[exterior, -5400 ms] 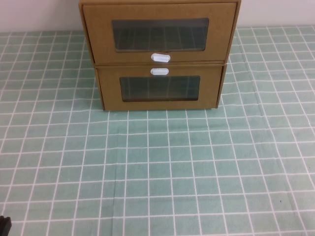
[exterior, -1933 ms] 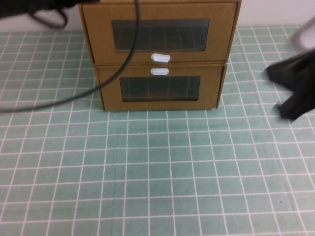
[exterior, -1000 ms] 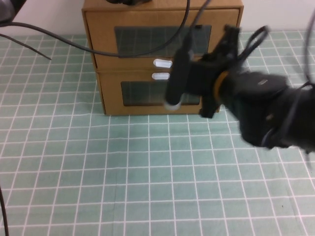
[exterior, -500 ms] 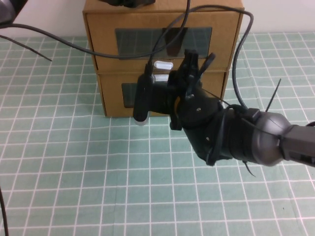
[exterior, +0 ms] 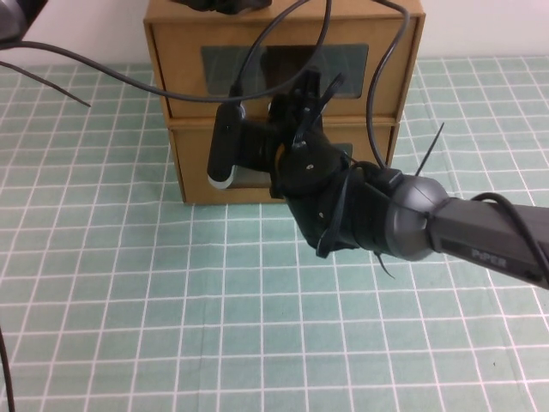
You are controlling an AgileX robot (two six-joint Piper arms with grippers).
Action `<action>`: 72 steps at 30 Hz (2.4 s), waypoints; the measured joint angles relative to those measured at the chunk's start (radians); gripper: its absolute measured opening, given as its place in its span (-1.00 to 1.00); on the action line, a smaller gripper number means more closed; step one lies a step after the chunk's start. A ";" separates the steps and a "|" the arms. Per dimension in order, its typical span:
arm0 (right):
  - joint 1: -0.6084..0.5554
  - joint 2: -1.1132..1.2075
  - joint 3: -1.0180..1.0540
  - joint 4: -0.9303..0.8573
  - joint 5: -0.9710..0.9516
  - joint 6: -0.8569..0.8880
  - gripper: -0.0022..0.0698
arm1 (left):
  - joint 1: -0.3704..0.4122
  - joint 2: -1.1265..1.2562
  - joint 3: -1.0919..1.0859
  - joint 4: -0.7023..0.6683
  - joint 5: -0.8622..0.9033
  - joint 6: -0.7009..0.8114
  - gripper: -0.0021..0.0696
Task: Open the shoe box
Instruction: 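Pull the top drawer of the cardboard box fully open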
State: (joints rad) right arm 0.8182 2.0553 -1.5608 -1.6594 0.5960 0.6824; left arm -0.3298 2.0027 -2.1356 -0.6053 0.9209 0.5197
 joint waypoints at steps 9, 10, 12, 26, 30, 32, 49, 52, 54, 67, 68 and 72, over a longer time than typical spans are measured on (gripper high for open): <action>-0.007 0.032 -0.038 -0.024 0.035 0.000 -0.75 | 0.002 0.000 0.000 0.002 0.006 0.000 -0.96; -0.002 0.032 -0.038 -0.021 0.045 -0.002 -0.75 | 0.002 0.000 0.000 0.004 0.006 0.000 -0.96; 0.013 0.026 -0.035 -0.004 0.073 -0.006 -0.76 | 0.002 0.000 -0.002 0.004 0.008 0.000 -0.96; 0.242 -0.218 0.286 0.191 0.234 0.024 -0.97 | 0.071 0.000 -0.002 -0.082 0.044 0.000 -0.96; 0.229 -0.213 0.304 0.066 0.236 0.112 -0.97 | 0.071 0.000 -0.002 -0.087 0.050 0.004 -0.96; 0.200 -0.199 0.268 0.041 0.209 0.126 -0.96 | 0.071 0.000 -0.002 -0.089 0.054 0.004 -0.96; 0.031 -0.013 -0.010 0.016 0.083 0.128 -0.17 | 0.071 0.000 -0.002 -0.089 0.059 0.015 -0.96; 0.026 0.016 -0.059 0.018 0.070 0.126 -0.16 | 0.072 0.000 -0.002 -0.089 0.059 0.020 -0.96; 0.013 0.034 -0.087 0.018 0.043 0.126 -0.17 | 0.072 0.000 -0.002 -0.089 0.060 0.026 -0.96; 0.016 0.038 -0.088 0.073 0.048 0.001 -0.68 | 0.073 0.000 -0.002 -0.094 0.076 0.047 -0.96; 0.022 0.027 -0.071 0.068 0.055 -0.003 -0.70 | 0.073 0.000 -0.002 -0.096 0.081 0.047 -0.96; 0.058 -0.052 0.058 0.048 0.073 0.011 -0.70 | 0.073 0.000 -0.002 -0.104 0.096 0.047 -0.96</action>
State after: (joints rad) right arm 0.8765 2.0030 -1.5027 -1.6118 0.6686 0.6934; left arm -0.2566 2.0027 -2.1373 -0.7091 1.0168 0.5668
